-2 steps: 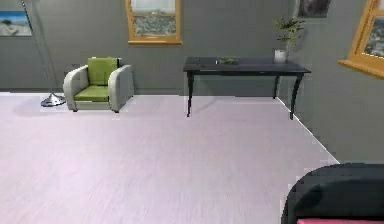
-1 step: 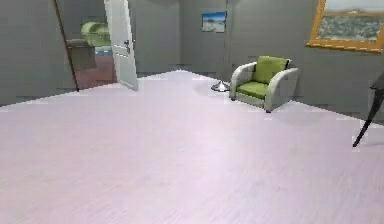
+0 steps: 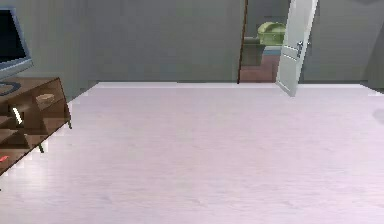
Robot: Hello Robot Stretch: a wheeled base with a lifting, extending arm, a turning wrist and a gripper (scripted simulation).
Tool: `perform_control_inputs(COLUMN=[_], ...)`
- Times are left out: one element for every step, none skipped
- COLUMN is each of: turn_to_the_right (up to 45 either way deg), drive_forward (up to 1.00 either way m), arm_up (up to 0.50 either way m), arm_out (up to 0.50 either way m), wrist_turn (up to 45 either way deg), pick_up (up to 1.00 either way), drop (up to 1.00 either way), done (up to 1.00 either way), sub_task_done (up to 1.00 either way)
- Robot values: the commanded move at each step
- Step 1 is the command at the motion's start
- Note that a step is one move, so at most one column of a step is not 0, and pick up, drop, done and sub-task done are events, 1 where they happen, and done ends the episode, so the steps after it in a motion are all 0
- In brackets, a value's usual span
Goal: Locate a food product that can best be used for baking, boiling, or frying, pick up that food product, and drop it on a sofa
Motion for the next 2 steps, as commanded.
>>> perform_control_inputs(turn_to_the_right=[-3.0, 45.0], drive_forward=[0.00, 0.00], arm_up=[0.00, 0.00], arm_out=[0.00, 0.00], wrist_turn=[0.0, 0.0], pick_up=[0.00, 0.00], drop=[0.00, 0.00], done=[0.00, 0.00], sub_task_done=[0.00, 0.00])
